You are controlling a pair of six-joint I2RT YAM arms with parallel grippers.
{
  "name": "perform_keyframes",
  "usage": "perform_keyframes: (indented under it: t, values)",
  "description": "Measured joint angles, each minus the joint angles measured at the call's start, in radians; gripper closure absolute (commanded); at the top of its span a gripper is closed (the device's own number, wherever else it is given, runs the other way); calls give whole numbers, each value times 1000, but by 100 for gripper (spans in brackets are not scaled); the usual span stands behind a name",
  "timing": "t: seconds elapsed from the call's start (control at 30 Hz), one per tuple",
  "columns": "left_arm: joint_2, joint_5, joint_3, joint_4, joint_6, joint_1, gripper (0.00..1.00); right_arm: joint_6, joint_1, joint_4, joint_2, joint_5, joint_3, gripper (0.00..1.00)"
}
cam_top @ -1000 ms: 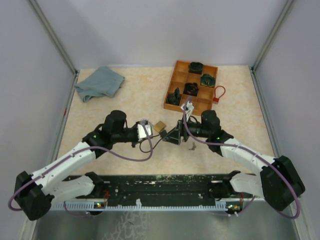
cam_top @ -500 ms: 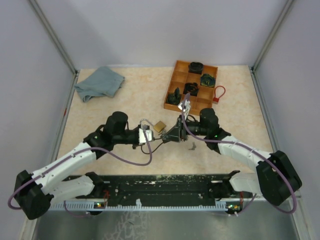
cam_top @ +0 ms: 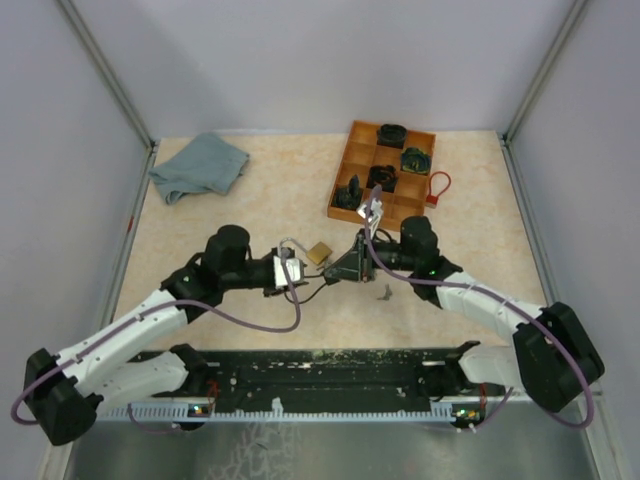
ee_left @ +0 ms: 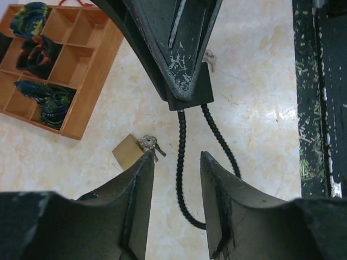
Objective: Unlock with the key
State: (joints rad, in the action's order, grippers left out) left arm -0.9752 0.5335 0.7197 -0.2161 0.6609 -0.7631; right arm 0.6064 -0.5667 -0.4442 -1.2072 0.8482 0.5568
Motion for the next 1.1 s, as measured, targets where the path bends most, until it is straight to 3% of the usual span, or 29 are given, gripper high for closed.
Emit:
perform_keyframes:
  t: [0.17,0.3,0.57,0.77,1.1]
  values:
    - [72,-73,-18,66,-89,0,40,0,0,-4,70,-117,-8,100]
    - [113,-165,-23,137,-256,0,35,31,0,-64,147,-235,-58,100]
    - [229,-414,-170,364,-766,0,35,196,-14,-343,170,-456,-232,100]
    - [257,-534,-276,473,-1139,0,35,251,-97,-497,160,-602,-256,100]
    - [215,-548,-410,773,-1489,0,35,343,-198,-781,74,-826,-322,100]
